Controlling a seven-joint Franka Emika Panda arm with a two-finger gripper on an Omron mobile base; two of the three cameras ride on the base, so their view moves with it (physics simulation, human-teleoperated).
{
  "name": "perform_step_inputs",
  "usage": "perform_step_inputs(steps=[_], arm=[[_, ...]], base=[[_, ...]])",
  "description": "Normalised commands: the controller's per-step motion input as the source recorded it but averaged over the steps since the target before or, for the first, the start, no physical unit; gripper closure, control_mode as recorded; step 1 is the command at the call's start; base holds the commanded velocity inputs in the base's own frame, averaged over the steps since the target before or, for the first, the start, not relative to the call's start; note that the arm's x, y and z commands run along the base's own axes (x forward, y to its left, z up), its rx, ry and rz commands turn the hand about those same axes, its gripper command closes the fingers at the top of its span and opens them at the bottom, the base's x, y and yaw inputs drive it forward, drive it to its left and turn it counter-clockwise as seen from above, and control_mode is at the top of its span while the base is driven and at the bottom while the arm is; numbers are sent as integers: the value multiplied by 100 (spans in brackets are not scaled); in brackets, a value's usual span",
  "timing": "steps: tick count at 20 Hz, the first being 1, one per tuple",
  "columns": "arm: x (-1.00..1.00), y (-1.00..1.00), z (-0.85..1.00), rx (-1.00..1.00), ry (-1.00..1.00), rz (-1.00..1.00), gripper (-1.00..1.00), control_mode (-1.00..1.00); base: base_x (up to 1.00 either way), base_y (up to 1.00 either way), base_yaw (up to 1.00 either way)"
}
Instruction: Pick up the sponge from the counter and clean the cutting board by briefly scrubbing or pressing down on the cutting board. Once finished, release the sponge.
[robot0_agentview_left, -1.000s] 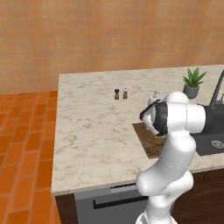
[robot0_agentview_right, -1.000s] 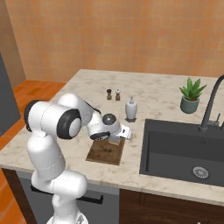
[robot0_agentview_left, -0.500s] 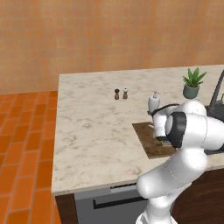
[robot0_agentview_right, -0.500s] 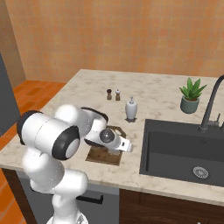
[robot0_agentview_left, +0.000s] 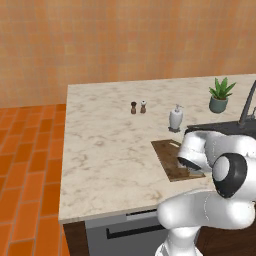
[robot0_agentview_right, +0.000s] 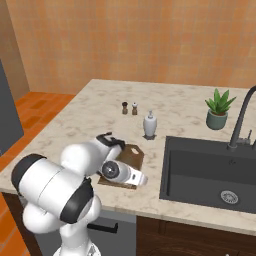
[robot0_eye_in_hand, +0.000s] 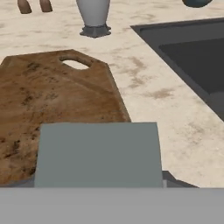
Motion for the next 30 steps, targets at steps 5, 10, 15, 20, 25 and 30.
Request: perform_step_inputs(steps=[5, 10, 15, 20, 25, 30], arm=[[-40, -9, 13, 0, 0, 0, 100, -100], [0, 0, 84, 0, 0, 3, 100, -100], [0, 0, 86, 2, 8, 5, 100, -100], [11, 49, 43, 5, 25, 4, 100, -100], [30, 81, 29, -7, 46, 0, 100, -100], [57, 92, 3, -14, 47, 1, 100, -100]], base=[[0, 0, 0], [0, 0, 0], [0, 0, 0], [0, 0, 0], [0, 0, 0], [0, 0, 0]])
